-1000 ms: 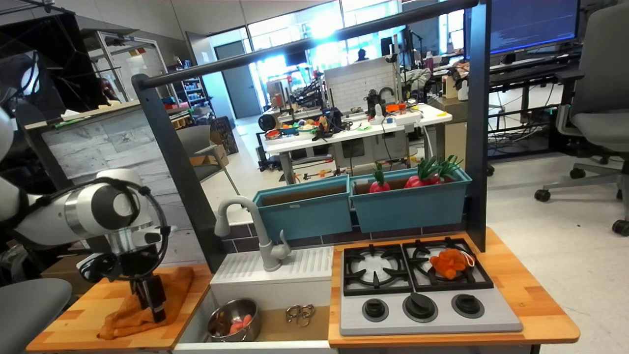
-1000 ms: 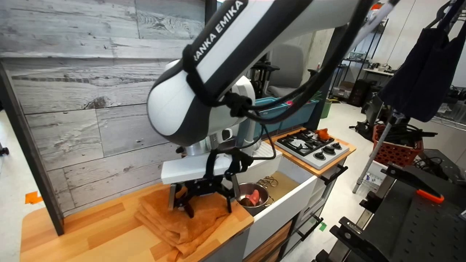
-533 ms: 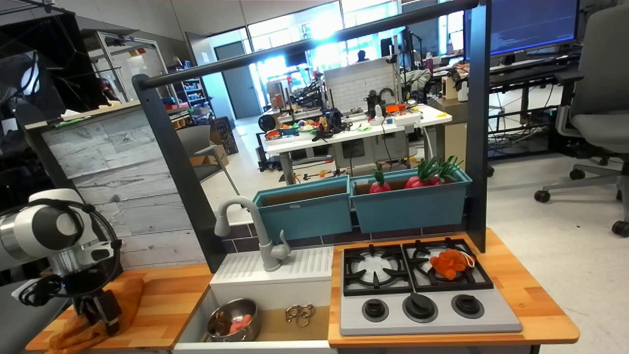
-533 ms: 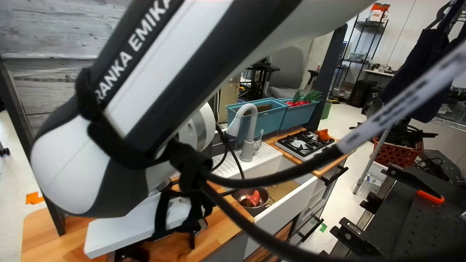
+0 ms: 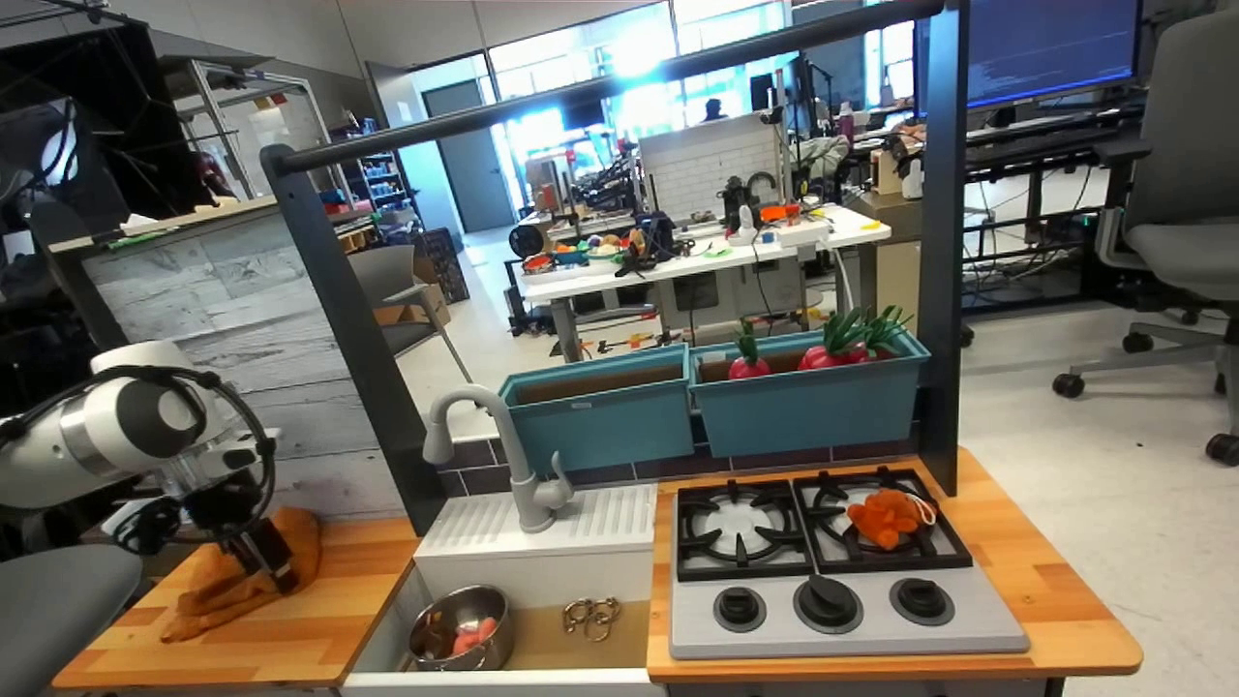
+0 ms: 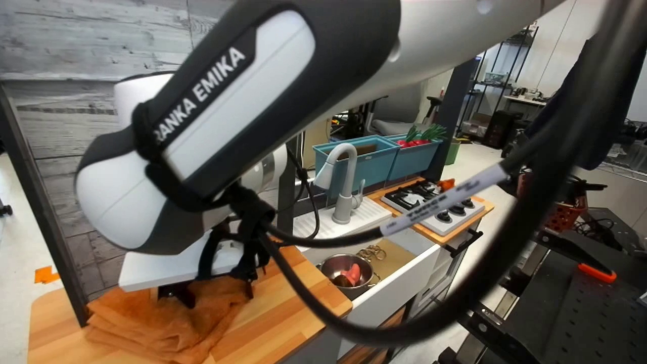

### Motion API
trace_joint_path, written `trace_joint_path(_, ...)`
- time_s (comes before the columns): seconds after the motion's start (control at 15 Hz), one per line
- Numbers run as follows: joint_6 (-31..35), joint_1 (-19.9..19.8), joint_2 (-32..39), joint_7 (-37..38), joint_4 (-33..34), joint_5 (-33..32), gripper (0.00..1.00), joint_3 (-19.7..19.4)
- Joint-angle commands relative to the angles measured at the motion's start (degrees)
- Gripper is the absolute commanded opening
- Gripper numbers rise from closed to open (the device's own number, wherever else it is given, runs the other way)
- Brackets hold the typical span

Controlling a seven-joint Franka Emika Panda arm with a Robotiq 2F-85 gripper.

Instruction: Put the toys in the pot and wipe the counter with the orange towel

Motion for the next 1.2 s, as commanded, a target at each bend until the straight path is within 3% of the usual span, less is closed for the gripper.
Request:
trace_joint_path(0.0, -8.52, -4.9, 2.47, 2.46, 4.65, 0.98, 1.0, -0.41)
trace_joint_path(0.13, -11.38, -7.82, -0.06, 2.42, 0.06, 1.9, 1.0, -0.9)
trace_joint_path(0.33, -17.93, -10.99, -0.47, 3.84, -0.53, 3.25, 1.0, -0.47)
trace_joint_path(0.47, -20.72, -10.88, 0.16, 3.81, 0.31, 3.47, 1.0, 0.27)
trace_joint_path(0.8, -18.17, -7.46, 0.18, 0.98, -0.21, 1.94, 1.0, 2.5)
trace_joint_path(1.13, -8.11, 0.18, 0.57, -1.2, -1.1, -2.49, 1.0, 1.93)
